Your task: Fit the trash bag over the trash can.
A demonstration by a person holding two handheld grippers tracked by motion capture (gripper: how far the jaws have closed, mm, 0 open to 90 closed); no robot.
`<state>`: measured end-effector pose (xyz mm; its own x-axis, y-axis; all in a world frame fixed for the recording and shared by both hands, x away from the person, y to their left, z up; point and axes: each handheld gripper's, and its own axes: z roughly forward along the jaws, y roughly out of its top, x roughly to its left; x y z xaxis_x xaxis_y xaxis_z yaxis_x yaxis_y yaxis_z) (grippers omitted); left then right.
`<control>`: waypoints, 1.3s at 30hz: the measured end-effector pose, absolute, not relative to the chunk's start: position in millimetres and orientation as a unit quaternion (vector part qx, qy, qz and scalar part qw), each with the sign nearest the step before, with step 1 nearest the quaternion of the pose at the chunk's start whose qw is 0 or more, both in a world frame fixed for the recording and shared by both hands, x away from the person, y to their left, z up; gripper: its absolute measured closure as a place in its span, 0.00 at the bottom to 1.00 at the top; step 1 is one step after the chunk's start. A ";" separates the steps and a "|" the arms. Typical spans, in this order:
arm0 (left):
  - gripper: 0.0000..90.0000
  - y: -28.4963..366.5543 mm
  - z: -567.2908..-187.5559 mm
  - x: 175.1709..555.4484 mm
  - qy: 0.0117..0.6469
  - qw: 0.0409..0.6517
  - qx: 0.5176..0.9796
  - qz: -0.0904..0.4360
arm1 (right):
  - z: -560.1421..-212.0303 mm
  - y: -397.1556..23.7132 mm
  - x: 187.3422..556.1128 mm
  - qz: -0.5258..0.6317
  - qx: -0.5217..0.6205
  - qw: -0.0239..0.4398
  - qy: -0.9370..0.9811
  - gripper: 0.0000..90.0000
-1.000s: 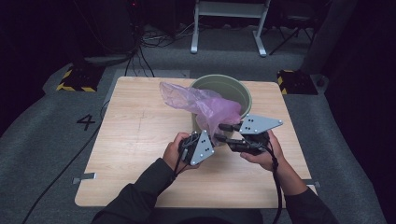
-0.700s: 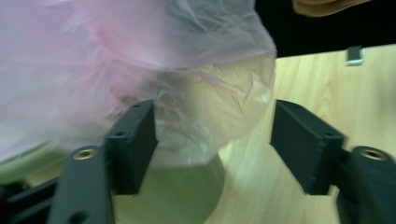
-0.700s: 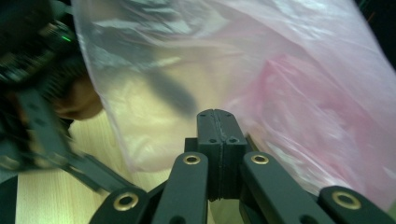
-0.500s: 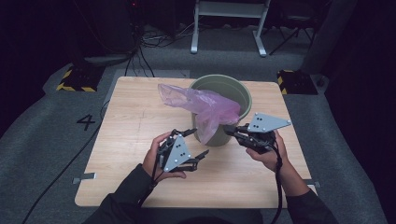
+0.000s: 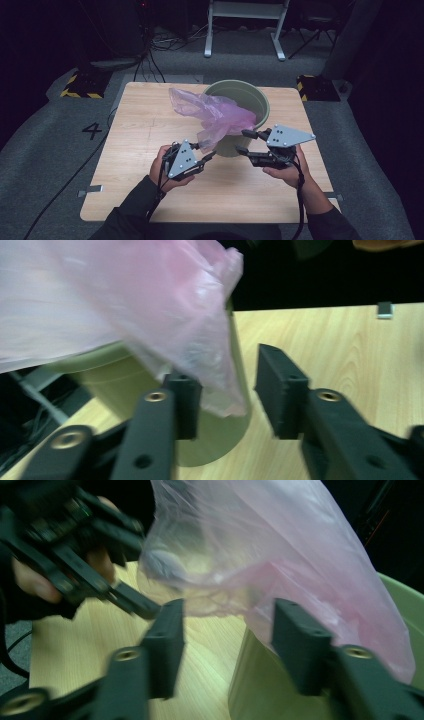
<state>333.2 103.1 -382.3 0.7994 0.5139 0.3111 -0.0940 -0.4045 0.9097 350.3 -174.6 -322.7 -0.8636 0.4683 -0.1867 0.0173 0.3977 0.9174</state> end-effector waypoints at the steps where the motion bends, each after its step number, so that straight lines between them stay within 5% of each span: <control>1: 0.76 100.6 -383.5 334.2 0.130 0.528 0.791 0.281 | -320.9 -172.8 348.0 0.529 0.154 0.216 0.806 0.44; 7: 0.97 79.9 -391.7 338.3 0.111 0.518 0.799 0.285 | -310.3 -159.0 339.6 0.543 0.162 0.224 0.793 0.27; 10: 0.98 72.4 -394.6 340.3 0.108 0.517 0.801 0.282 | -308.4 -151.4 335.5 0.544 0.153 0.224 0.794 0.25; 18: 0.96 58.1 -401.2 339.4 0.098 0.525 0.799 0.278 | -324.2 -132.7 343.2 0.506 0.157 0.202 0.824 0.29; 22: 0.91 58.1 -402.4 340.5 0.101 0.529 0.796 0.278 | -333.8 -128.5 351.6 0.490 0.162 0.190 0.835 0.42; 27: 0.69 54.0 -408.0 339.7 0.106 0.518 0.801 0.282 | -340.3 -126.9 359.4 0.478 0.155 0.176 0.847 0.83; 29: 0.60 54.9 -409.9 338.4 0.110 0.518 0.801 0.279 | -340.5 -125.8 358.4 0.475 0.153 0.193 0.845 0.91; 33: 0.44 58.8 -411.1 336.6 0.116 0.504 0.810 0.277 | -339.7 -128.7 359.2 0.480 0.153 0.188 0.843 0.99; 34: 0.33 60.8 -411.7 335.8 0.116 0.501 0.814 0.272 | -337.9 -133.0 359.6 0.487 0.158 0.189 0.838 1.00; 39: 0.23 83.0 -412.3 327.0 0.137 0.502 0.810 0.271 | -334.6 -143.3 360.2 0.498 0.169 0.192 0.829 1.00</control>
<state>327.0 83.0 -412.3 0.8153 0.4940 0.3021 -0.0503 -0.4593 0.8869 360.2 -143.3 -334.6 -0.8693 0.4708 -0.1504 0.0880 0.4469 0.8903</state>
